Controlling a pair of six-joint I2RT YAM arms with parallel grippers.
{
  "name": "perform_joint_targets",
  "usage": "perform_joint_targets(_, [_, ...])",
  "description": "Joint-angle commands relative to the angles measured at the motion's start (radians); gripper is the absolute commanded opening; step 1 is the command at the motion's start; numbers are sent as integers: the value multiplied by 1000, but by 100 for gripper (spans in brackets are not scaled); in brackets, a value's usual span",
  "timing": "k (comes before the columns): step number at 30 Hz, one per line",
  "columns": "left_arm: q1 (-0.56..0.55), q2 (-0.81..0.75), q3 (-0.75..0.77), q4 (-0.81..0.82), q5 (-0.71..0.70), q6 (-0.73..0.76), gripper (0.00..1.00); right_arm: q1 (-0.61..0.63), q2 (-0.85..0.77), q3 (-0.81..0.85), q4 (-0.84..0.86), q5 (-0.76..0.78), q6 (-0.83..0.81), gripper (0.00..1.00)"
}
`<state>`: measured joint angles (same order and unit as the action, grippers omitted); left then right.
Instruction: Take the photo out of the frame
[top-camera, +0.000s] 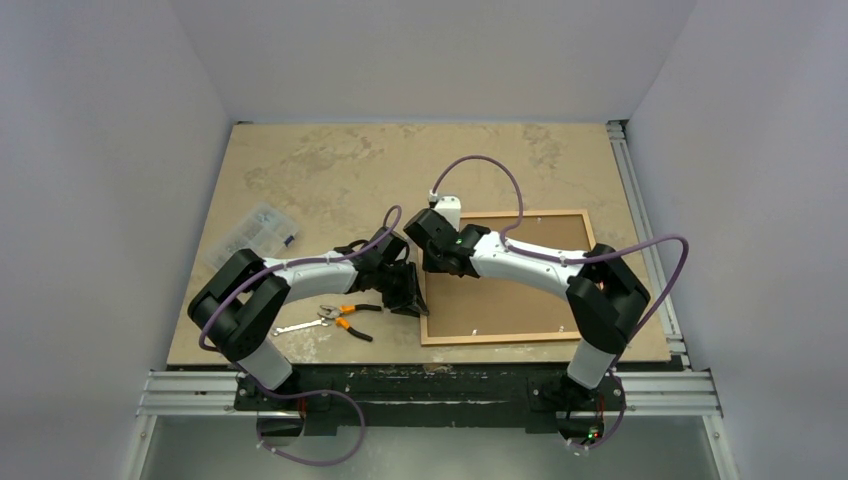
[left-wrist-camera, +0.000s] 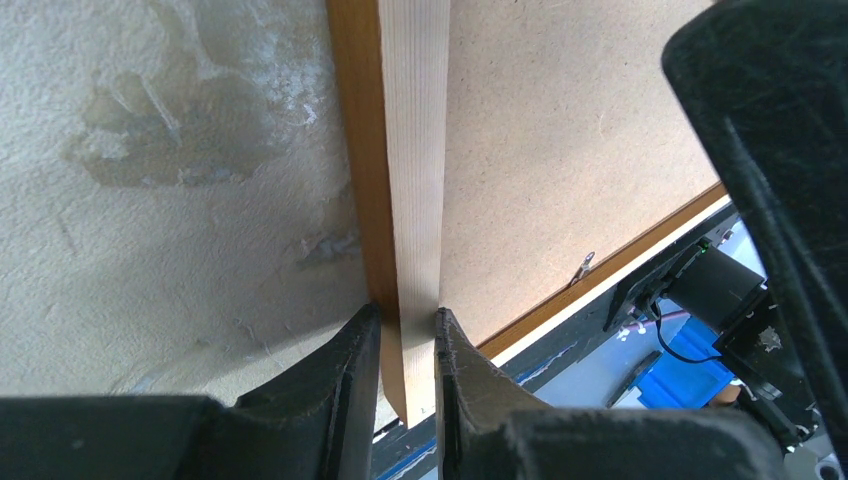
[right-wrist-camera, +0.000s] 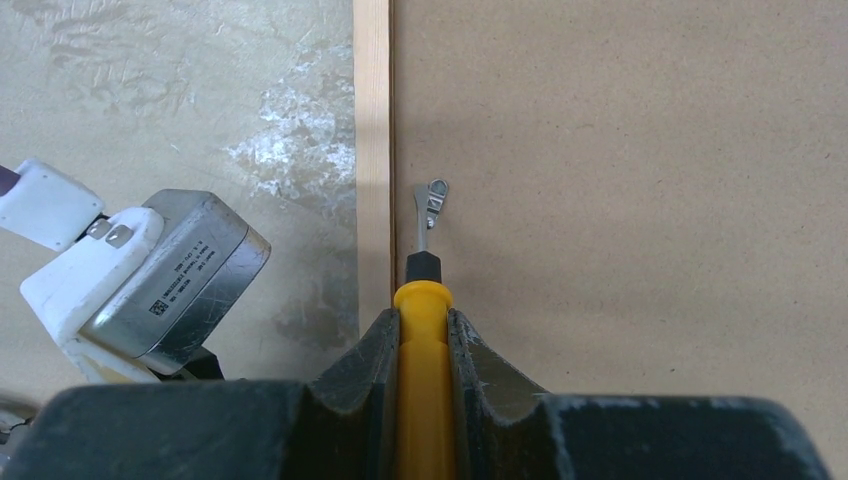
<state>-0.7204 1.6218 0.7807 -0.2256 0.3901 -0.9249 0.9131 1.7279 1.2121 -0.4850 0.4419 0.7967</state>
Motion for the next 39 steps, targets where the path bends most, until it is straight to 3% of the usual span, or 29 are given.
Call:
perform_joint_targets(1, [-4, 30, -26, -72, -104, 20, 0, -5, -10, 7, -107, -24, 30, 0])
perform_joint_targets(15, [1, 31, -23, -77, -113, 23, 0, -5, -22, 9, -197, -56, 62, 0])
perform_joint_targets(24, [0, 27, -23, -83, -121, 24, 0, -5, -23, -9, -155, -159, 39, 0])
perform_joint_targets(36, [1, -24, -21, -72, -119, 59, 0, -15, -237, -78, -92, -91, 8, 0])
perform_joint_targets(39, [1, -50, -20, -53, -99, 69, 8, -45, -302, -144, -58, -123, 12, 0])
